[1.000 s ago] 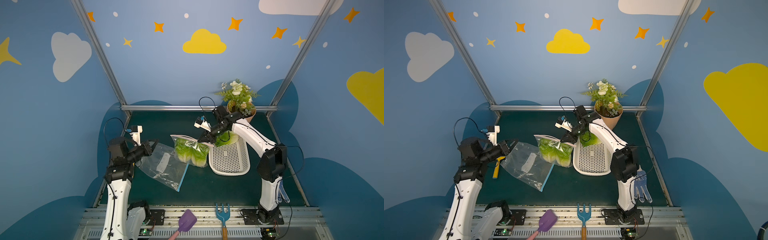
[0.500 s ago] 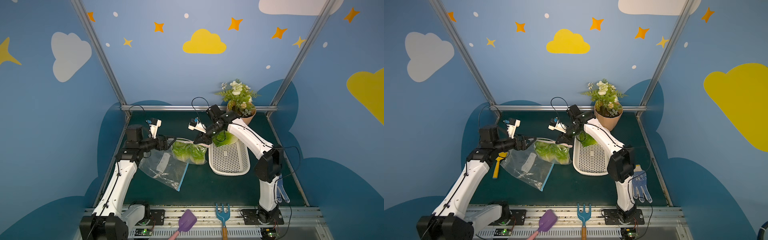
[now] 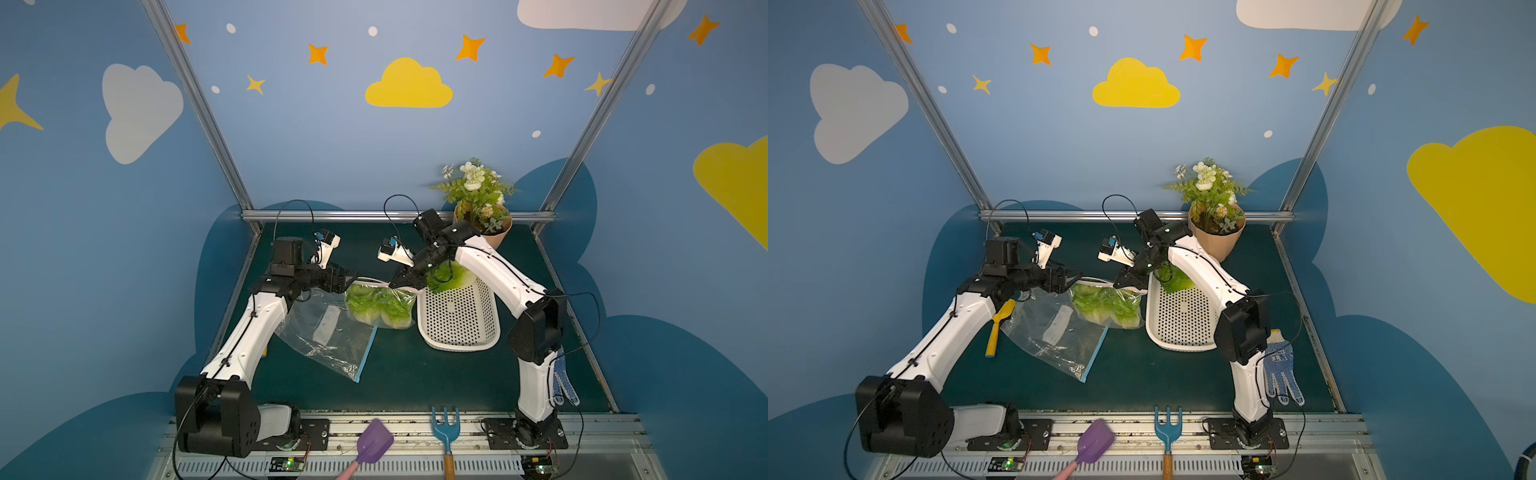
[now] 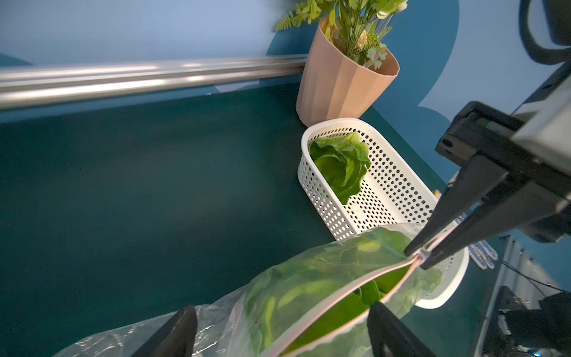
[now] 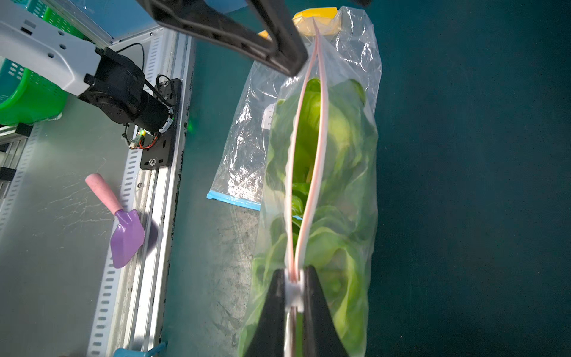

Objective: Open the zip-top bag and take out the chinese cabbages
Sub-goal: Unzip the zipper on the zipper food storage bag.

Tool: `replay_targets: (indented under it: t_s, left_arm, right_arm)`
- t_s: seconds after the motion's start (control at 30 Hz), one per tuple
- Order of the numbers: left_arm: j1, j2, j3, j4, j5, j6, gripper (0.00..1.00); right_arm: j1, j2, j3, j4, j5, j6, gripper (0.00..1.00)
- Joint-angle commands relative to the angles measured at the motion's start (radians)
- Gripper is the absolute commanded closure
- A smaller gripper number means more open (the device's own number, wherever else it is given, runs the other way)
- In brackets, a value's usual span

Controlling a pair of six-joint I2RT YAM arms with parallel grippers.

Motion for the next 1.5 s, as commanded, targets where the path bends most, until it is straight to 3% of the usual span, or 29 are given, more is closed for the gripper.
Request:
replay_targets:
  t_s: [0.0, 0.13, 0.3, 0.47, 0.73, 1.0, 1.17, 1.47]
  left_arm:
    - [0.000, 0.039, -0.005, 0.091, 0.119, -0.084, 0.13]
    - [-0.003, 0.075, -0.002, 0.091, 0.180, -0.143, 0.19]
    - [-0.010, 0.052, -0.021, 0.058, 0.200, -0.118, 0.24]
    - [-0.031, 0.047, -0.013, -0.021, 0.161, -0.064, 0.34]
    - [-0.064, 0.049, 0.010, -0.110, 0.103, -0.003, 0.37]
    - [-0.066, 0.056, 0.013, -0.111, 0.066, -0.001, 0.61]
    - [-0.066, 0.056, 0.023, -0.124, 0.029, -0.009, 0.95]
    - [-0.066, -0.040, -0.009, -0.153, -0.162, -0.028, 0.96]
  right_arm:
    - [-0.006, 0.004, 0.033, -0.022, -0.024, -0.018, 1.00]
    - [-0.008, 0.002, 0.031, -0.022, -0.026, -0.018, 1.00]
    - [-0.011, 0.000, 0.031, -0.021, -0.025, -0.021, 1.00]
    - [-0.011, 0.001, 0.031, -0.015, -0.030, -0.021, 1.00]
    - [-0.011, -0.003, 0.035, -0.013, -0.031, -0.021, 1.00]
    - [-0.011, -0.005, 0.035, -0.013, -0.040, -0.022, 1.00]
    - [-0.012, -0.003, 0.035, -0.017, -0.026, -0.023, 1.00]
    - [-0.030, -0.020, 0.020, -0.025, 0.014, -0.026, 1.00]
